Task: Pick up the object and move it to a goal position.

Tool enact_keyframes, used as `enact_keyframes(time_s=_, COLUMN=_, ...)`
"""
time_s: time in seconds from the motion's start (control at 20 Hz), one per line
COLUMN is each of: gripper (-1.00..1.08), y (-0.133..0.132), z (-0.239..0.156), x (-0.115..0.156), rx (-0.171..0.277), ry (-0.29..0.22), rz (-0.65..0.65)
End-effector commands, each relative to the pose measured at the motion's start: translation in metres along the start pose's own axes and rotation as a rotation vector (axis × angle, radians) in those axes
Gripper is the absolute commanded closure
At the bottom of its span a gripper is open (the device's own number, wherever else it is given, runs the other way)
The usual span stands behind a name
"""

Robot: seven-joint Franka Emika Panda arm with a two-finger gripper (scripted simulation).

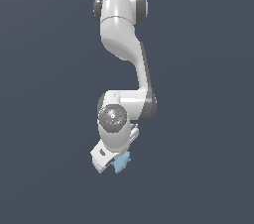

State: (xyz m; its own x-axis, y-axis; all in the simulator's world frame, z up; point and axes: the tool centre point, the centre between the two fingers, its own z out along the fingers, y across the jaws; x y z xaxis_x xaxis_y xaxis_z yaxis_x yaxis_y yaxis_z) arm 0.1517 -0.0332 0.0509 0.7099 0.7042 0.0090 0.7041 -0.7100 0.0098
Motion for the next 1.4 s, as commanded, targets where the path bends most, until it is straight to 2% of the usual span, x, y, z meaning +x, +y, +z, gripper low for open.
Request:
enact_keyframes(time_s=0.0, gripper=1.08, y=-0.003, z=0.009, x=-0.003, rx=0.010, ry=-0.009, rz=0.000)
enact_keyframes(time_s=0.3, gripper=1.08, y=-0.002, z=0.000, x=0.000, rx=0.001, ry=0.000, rz=0.000)
enact_keyframes(time_s=0.7, gripper=1.08, y=-0.013, z=-0.008, x=-0.002, rx=0.001, ry=-0.001, rz=0.000)
enact_keyframes(time_s=1.0, gripper=1.08, y=-0.031, z=-0.022, x=-0.005, rx=0.001, ry=-0.001, rz=0.000)
enact_keyframes(time_s=1.35, gripper=1.08, y=-0.064, z=-0.046, x=-0.011, rx=0.002, ry=-0.002, rz=0.000)
